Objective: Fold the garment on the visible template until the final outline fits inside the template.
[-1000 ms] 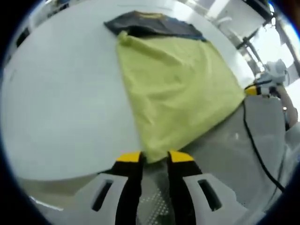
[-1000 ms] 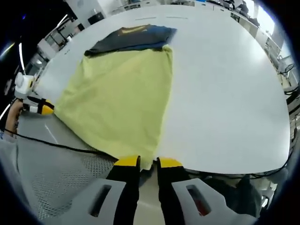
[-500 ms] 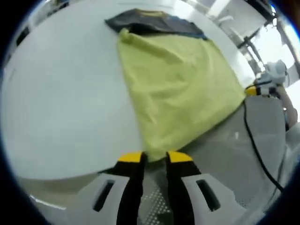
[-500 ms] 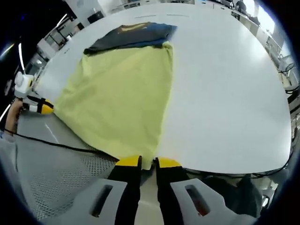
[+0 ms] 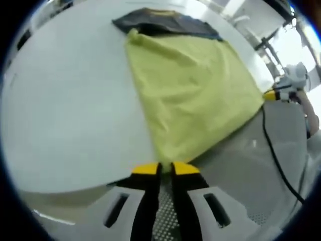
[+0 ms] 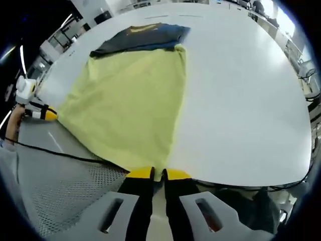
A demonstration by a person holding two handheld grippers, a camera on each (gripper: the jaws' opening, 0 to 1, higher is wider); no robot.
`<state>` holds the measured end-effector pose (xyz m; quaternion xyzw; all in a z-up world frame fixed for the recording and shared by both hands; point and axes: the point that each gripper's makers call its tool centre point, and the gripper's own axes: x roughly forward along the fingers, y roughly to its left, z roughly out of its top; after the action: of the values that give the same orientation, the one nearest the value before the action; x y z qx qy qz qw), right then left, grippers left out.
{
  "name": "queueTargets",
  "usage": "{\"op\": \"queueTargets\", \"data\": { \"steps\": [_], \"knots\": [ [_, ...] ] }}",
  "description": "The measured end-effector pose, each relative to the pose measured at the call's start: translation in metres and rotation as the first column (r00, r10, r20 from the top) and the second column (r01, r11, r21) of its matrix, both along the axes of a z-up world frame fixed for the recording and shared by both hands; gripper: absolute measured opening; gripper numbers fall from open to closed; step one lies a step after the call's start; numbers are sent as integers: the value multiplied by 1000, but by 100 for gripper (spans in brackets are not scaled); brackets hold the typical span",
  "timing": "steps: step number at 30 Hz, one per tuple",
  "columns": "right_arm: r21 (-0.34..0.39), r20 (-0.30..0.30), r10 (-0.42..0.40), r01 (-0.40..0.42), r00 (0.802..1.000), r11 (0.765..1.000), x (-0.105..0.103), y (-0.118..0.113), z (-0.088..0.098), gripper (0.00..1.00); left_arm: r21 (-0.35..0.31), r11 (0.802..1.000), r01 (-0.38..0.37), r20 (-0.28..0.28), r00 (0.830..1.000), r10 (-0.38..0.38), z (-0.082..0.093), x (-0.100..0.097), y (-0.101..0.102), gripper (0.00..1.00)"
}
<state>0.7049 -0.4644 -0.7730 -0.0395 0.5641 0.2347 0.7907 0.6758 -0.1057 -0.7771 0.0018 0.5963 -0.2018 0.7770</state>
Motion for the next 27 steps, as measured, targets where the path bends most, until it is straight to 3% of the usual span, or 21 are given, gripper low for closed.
{"op": "queueTargets", "data": {
  "steps": [7,19,27],
  "knots": [
    [-3,-1,1,-1,1000,1000,-1,-1,1,5,5,1000,-1,5,1000,1,0,1,0,0],
    [-13,-3,8,-8,1000,1000,0,-3,2,2,10,1000,-2,-6,1000,2,4,0,-2,0],
    [-26,17,16,-15,1000,1000,1,-3,11,2,7,1000,-9,26,1000,9,13,3,-1,0]
  ]
}}
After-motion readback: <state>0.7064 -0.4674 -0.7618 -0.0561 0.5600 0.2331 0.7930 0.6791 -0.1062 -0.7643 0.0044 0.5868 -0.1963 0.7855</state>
